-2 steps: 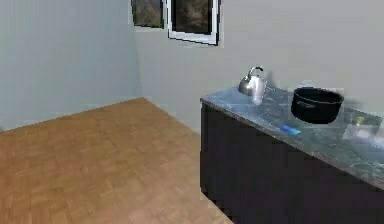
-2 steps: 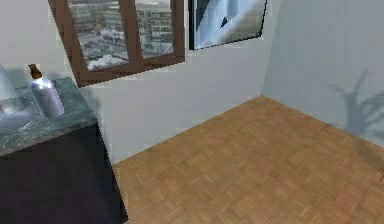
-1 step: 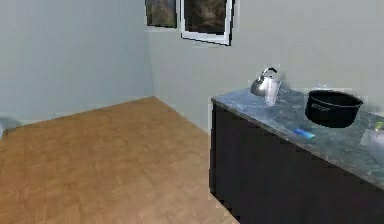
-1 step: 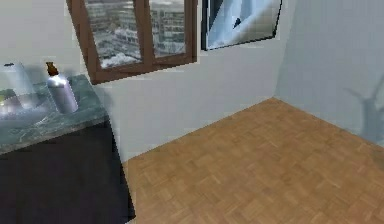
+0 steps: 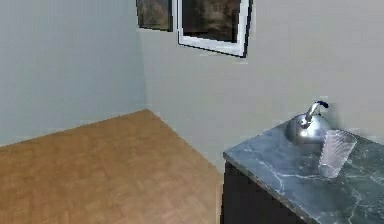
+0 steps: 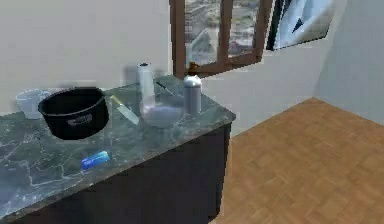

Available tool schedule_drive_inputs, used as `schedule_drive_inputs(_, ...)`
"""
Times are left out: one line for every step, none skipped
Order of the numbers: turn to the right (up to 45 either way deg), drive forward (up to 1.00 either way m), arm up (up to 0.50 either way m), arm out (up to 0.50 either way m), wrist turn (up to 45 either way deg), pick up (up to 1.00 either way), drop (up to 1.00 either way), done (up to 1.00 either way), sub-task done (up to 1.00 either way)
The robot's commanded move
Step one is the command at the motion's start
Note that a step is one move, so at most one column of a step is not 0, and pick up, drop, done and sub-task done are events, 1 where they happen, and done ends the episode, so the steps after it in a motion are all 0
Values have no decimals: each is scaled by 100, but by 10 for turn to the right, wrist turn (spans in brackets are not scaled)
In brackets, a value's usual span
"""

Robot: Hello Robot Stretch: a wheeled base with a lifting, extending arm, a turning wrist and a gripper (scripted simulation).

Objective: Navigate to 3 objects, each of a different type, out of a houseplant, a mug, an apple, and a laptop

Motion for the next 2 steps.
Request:
schedule_drive_inputs(450,0,0,0,0,0,0,0,0)
schedule_drive_inputs(0,0,0,0,0,0,0,100,0)
